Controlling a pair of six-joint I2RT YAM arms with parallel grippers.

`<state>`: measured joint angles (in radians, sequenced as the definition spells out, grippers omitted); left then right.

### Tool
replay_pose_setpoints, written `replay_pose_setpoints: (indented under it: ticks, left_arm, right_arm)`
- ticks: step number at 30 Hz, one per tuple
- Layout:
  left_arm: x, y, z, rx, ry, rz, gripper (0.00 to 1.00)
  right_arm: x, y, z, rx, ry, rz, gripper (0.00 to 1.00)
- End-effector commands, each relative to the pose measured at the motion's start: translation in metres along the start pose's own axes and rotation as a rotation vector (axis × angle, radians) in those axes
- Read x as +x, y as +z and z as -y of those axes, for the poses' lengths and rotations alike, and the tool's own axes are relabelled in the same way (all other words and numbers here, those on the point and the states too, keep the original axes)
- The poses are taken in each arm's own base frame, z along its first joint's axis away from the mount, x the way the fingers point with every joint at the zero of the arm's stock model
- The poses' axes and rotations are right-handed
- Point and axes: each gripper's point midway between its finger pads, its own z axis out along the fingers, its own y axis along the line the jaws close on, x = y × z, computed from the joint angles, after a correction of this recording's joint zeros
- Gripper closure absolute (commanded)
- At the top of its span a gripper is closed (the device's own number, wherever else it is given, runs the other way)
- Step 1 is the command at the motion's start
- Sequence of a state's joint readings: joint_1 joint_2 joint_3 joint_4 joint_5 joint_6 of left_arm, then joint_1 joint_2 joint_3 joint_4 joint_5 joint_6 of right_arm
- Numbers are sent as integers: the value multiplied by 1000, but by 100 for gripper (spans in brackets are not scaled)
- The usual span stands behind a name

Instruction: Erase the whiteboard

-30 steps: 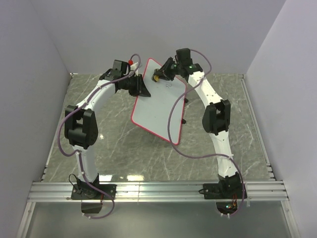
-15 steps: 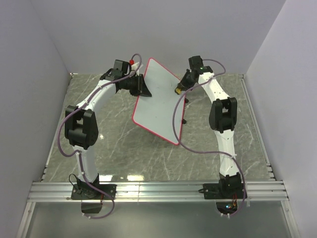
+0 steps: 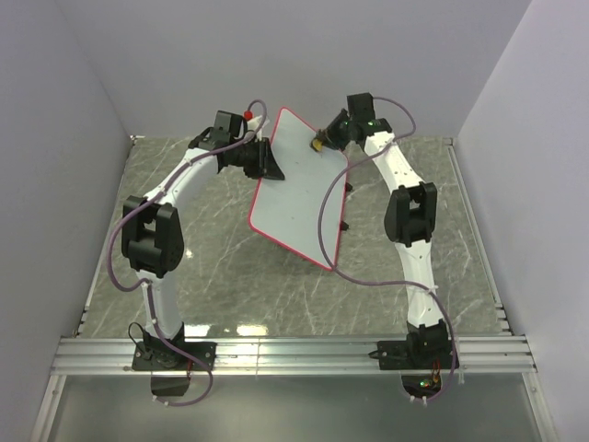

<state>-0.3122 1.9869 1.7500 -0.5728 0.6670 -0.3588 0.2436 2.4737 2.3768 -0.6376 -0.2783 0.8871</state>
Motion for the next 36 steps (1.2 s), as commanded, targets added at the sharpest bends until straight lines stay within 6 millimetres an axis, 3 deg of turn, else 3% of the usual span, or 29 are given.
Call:
replay_pose_setpoints:
  ticks: [1,6,10,11,15,19,23,31,34,36]
  left_arm:
    - [122,59,27,61,131,-370,100]
    - [122,58,27,53,139,-365,100]
    - [123,54,25,43,149,-360,100]
    - [123,53,24,37,149,-356,100]
    - [122,48,21,32,148,-340,100]
    - [124,43,21,34,145,-333,100]
    - [124,44,22,45,142,-332,100]
    - [125,46,23,59,132,-335,100]
    - [124,46,24,59,131,-334,100]
    - [123,47,23,57,135,-331,100]
  right_arm:
    - [-2,10,-71,-206,68,58,100]
    - [-23,20,-70,-205,103,166,100]
    - [-33,23,-36,-104,106,189,100]
    - [-30,27,-20,-61,106,185,100]
    - [-49,9,16,53,70,245,100]
    - [-60,-1,34,122,41,263,100]
    - [-54,0,28,103,29,240,100]
    - [-10,2,-28,-8,-32,172,100]
    - [11,2,-37,-19,-53,130,100]
    - [23,1,-32,-4,-72,104,100]
